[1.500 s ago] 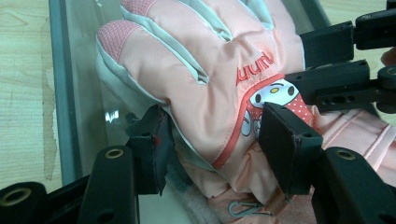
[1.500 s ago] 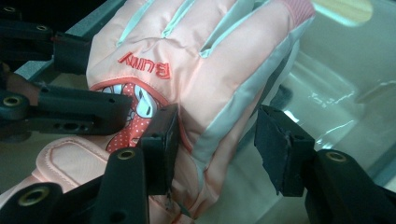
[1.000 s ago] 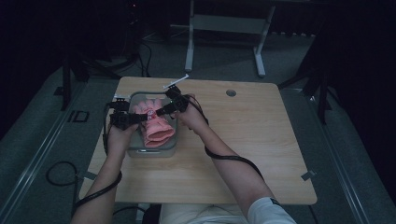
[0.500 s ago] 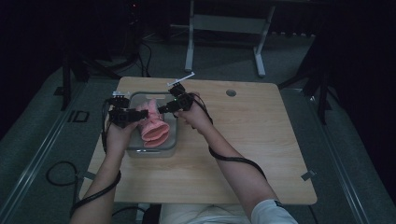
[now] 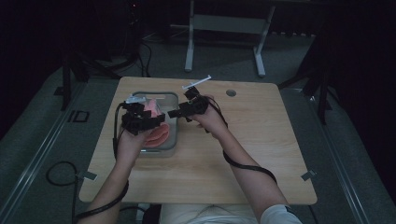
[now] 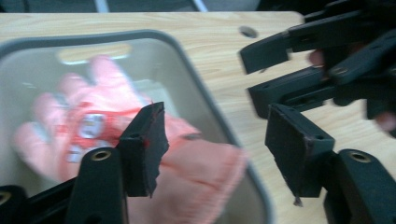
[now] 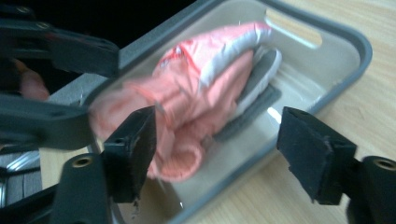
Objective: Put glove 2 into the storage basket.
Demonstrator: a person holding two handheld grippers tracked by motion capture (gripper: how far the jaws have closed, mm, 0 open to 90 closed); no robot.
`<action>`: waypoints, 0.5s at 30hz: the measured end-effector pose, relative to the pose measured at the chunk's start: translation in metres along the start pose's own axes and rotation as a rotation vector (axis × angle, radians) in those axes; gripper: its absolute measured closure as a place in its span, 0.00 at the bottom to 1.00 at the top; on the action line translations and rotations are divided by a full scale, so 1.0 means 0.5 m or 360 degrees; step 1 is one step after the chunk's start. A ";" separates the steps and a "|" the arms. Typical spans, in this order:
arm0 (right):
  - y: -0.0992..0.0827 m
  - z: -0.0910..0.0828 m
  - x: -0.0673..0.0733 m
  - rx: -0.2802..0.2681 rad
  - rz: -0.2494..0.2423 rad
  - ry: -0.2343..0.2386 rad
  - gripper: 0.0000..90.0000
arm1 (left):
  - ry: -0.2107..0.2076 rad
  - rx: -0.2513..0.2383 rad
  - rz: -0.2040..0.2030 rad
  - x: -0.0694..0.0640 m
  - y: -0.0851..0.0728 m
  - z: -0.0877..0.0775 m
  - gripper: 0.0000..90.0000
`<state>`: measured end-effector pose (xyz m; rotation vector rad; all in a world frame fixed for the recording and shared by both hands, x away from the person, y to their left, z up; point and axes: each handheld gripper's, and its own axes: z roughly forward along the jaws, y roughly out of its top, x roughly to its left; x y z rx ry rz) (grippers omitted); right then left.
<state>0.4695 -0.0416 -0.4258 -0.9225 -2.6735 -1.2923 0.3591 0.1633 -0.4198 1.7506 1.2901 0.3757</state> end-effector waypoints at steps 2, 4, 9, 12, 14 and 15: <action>-0.014 -0.007 -0.008 0.0004 -0.0013 0.0007 0.25 | -0.0050 -0.0001 0.0066 -0.024 -0.005 0.003 0.31; -0.025 -0.014 -0.016 -0.0014 0.0010 0.0003 0.23 | -0.0086 0.0010 0.0084 -0.038 -0.006 0.006 0.27; -0.049 -0.039 -0.030 -0.0051 0.0028 -0.0008 0.22 | -0.0176 0.0012 0.0179 -0.075 -0.012 0.018 0.17; -0.068 -0.052 -0.039 -0.0053 0.0013 -0.0027 0.22 | -0.0194 0.0007 0.0216 -0.098 -0.018 0.026 0.15; -0.081 -0.059 -0.044 -0.0051 0.0003 -0.0035 0.20 | -0.0189 0.0011 0.0253 -0.112 -0.021 0.030 0.10; -0.088 -0.061 -0.047 -0.0047 -0.0003 -0.0043 0.20 | -0.0199 0.0018 0.0254 -0.119 -0.022 0.034 0.06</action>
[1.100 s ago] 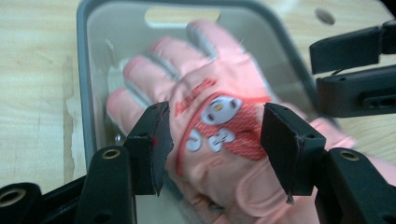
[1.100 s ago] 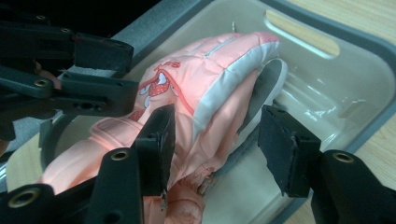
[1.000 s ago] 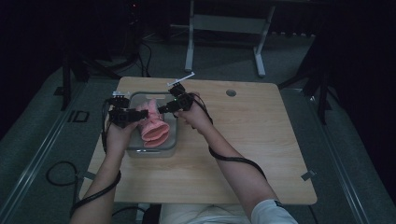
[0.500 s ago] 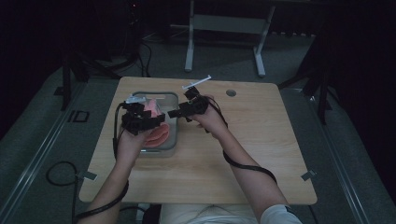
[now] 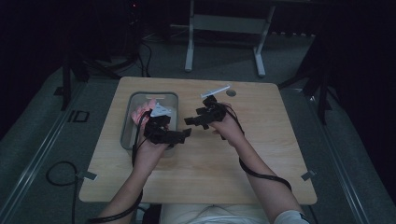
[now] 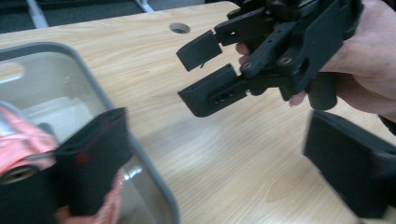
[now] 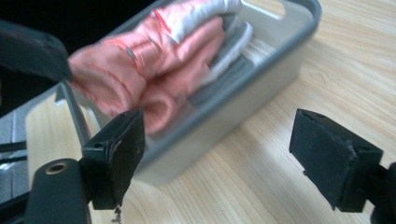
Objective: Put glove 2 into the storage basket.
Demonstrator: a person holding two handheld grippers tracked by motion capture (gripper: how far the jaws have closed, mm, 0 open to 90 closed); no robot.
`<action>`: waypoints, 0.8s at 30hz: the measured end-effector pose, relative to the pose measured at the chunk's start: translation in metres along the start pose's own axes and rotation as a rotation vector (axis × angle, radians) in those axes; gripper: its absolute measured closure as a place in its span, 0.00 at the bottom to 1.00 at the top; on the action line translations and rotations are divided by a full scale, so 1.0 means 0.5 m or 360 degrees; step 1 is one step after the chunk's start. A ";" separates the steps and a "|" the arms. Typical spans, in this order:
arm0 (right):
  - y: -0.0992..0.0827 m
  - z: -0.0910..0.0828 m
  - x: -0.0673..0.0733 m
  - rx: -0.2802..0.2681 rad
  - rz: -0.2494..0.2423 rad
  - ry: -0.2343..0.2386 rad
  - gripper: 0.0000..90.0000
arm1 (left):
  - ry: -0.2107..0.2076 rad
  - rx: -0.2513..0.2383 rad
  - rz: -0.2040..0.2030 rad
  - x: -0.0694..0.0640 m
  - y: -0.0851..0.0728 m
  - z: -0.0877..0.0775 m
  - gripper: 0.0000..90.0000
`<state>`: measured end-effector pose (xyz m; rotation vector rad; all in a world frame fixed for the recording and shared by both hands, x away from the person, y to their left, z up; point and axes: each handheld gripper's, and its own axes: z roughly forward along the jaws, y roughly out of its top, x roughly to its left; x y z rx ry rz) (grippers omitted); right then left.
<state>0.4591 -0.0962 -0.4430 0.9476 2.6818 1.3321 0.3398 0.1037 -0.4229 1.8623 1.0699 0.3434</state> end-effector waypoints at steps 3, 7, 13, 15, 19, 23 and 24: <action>-0.017 -0.010 -0.007 -0.0003 -0.0018 -0.0017 0.19 | -0.0017 0.0031 0.0031 -0.013 -0.002 0.011 0.01; -0.037 -0.026 -0.016 -0.0042 -0.0019 -0.0045 0.20 | -0.0021 0.0044 0.0048 -0.025 -0.008 0.023 0.01; -0.066 -0.037 -0.028 -0.0017 -0.0044 -0.0067 0.20 | -0.0024 0.0119 0.0139 -0.050 -0.023 0.048 0.01; -0.073 -0.038 -0.032 -0.0004 -0.0038 -0.0086 0.20 | -0.0051 0.0127 0.0145 -0.058 -0.028 0.055 0.01; -0.088 -0.039 -0.039 -0.0006 -0.0039 -0.0113 0.20 | -0.0065 0.0135 0.0202 -0.080 -0.040 0.068 0.01; -0.104 -0.037 -0.049 -0.0022 -0.0034 -0.0117 0.20 | -0.0085 0.0130 0.0214 -0.092 -0.054 0.082 0.01; -0.108 -0.037 -0.051 -0.0020 -0.0044 -0.0118 0.20 | -0.0084 0.0123 0.0214 -0.094 -0.057 0.084 0.01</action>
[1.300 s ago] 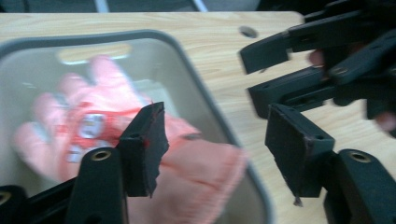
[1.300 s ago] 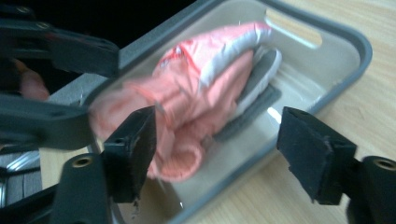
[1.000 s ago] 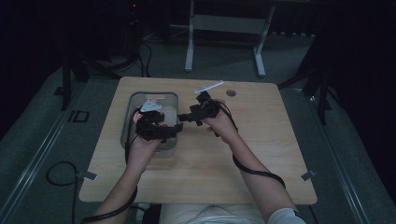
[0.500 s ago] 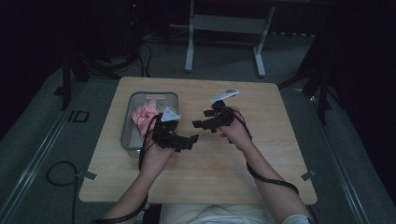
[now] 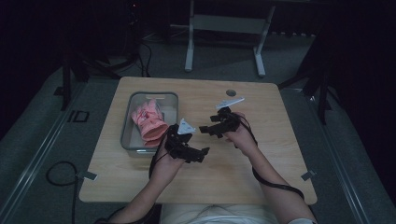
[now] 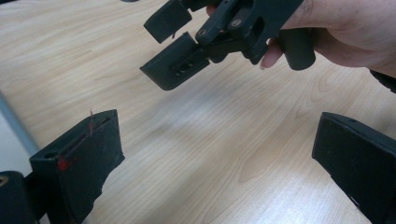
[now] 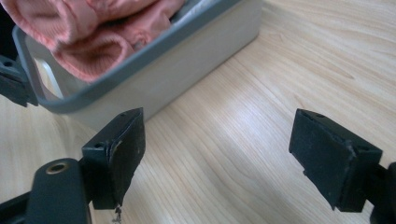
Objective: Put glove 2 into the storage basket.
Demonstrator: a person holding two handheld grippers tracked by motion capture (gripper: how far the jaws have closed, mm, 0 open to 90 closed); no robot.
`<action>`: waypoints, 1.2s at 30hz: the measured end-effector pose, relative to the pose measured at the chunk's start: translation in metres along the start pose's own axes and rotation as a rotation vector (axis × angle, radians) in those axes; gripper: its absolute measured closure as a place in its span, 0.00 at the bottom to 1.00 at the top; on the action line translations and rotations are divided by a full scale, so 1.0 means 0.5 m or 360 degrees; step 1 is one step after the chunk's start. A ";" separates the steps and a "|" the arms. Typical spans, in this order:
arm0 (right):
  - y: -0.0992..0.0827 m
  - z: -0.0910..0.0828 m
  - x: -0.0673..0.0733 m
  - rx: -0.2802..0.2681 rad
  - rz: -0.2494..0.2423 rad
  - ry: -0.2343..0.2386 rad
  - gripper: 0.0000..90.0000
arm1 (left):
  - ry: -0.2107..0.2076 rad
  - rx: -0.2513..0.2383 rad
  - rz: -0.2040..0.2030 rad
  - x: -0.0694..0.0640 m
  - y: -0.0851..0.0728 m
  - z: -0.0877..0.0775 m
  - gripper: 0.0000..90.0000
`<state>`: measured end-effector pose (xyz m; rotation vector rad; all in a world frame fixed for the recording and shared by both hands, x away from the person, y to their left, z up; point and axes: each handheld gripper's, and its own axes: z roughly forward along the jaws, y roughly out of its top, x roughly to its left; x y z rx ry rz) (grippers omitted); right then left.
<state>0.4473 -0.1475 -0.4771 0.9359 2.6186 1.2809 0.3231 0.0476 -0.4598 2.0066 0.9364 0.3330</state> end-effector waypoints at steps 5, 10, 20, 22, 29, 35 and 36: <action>-0.024 0.001 -0.008 0.0013 -0.0026 -0.0009 0.20 | -0.0002 0.0002 0.0022 -0.011 -0.017 0.011 0.01; -0.047 -0.004 -0.026 -0.0015 -0.0005 -0.0044 0.20 | -0.0051 0.0062 0.0034 -0.018 -0.038 0.034 0.01; -0.095 -0.002 -0.053 0.0036 -0.0002 -0.0091 0.20 | -0.0087 0.0118 0.0059 -0.023 -0.083 0.074 0.01; -0.105 -0.002 -0.056 0.0038 0.0006 -0.0092 0.20 | -0.0089 0.0117 0.0070 -0.022 -0.090 0.081 0.01; -0.136 -0.007 -0.070 0.0034 0.0033 -0.0122 0.20 | -0.0062 0.0140 0.0079 -0.019 -0.114 0.099 0.01; -0.163 -0.017 -0.082 0.0037 0.0043 -0.0143 0.20 | -0.0035 0.0173 0.0139 -0.026 -0.129 0.109 0.01; -0.166 -0.019 -0.084 0.0036 0.0043 -0.0148 0.20 | -0.0033 0.0177 0.0144 -0.027 -0.131 0.110 0.01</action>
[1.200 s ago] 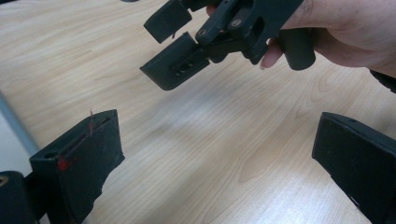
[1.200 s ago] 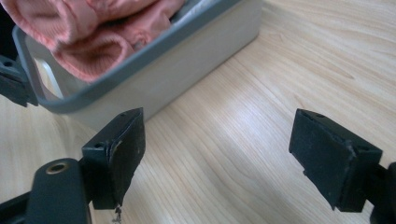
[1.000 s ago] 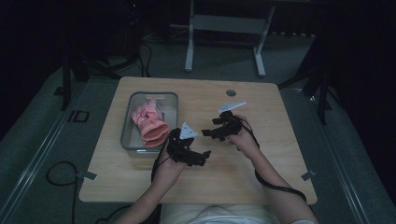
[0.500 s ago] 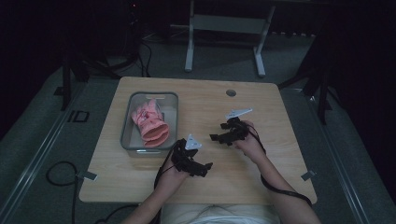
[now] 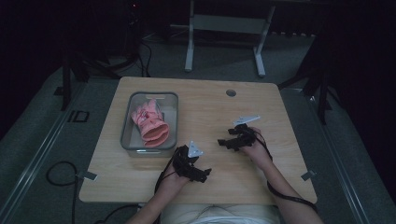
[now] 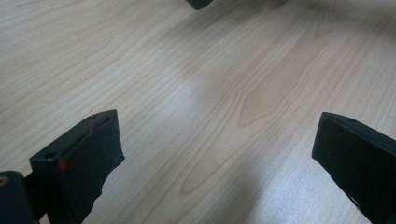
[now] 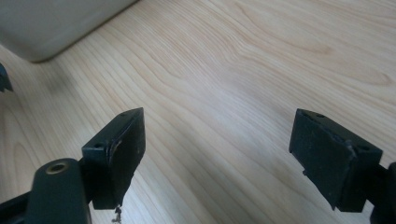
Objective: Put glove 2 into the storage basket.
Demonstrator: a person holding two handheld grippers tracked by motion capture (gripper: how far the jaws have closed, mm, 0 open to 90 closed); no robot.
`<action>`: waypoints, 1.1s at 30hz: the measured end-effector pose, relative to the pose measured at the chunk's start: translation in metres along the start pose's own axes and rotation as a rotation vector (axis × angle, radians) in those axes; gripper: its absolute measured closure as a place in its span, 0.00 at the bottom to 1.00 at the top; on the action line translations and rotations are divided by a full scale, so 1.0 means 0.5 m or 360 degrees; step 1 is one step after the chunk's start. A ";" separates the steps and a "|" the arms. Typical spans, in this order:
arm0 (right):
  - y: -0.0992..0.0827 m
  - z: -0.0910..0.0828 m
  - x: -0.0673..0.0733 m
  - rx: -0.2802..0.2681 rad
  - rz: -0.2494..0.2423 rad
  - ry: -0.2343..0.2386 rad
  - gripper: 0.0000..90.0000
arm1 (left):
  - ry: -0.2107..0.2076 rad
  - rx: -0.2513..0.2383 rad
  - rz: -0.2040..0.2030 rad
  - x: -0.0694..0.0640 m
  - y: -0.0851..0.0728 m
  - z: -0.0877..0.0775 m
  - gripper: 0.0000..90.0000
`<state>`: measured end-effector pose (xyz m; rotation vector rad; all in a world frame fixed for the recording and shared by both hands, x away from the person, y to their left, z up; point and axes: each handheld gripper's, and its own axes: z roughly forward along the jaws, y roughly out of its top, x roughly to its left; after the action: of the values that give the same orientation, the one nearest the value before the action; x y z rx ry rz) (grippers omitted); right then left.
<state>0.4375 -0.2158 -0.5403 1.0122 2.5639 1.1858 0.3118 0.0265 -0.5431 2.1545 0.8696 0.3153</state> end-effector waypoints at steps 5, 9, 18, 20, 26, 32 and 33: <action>-0.018 -0.007 -0.008 -0.0008 -0.0006 -0.0012 0.20 | 0.0009 -0.0011 0.0035 -0.006 -0.008 0.005 0.01; -0.041 -0.014 -0.015 -0.0008 0.0003 -0.0034 0.20 | -0.0032 -0.0032 0.0063 -0.010 -0.016 0.009 0.01; -0.064 -0.017 -0.029 -0.0049 -0.0003 -0.0036 0.19 | 0.0017 -0.0030 0.0083 -0.010 -0.030 0.016 0.01; -0.069 -0.016 -0.032 -0.0048 -0.0012 -0.0053 0.19 | 0.0029 -0.0043 0.0088 -0.012 -0.030 0.015 0.01; -0.075 -0.026 -0.037 -0.0092 -0.0002 -0.0099 0.19 | 0.0058 -0.0069 0.0114 -0.019 -0.036 0.013 0.01; -0.079 -0.034 -0.038 -0.0150 -0.0007 -0.0154 0.19 | 0.0064 -0.0086 0.0134 -0.024 -0.042 0.009 0.01; -0.079 -0.034 -0.038 -0.0150 -0.0007 -0.0154 0.19 | 0.0064 -0.0086 0.0134 -0.024 -0.042 0.009 0.01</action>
<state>0.4253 -0.2565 -0.5598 1.0167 2.4116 1.2126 0.2951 0.0255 -0.5612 2.1446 0.7853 0.4207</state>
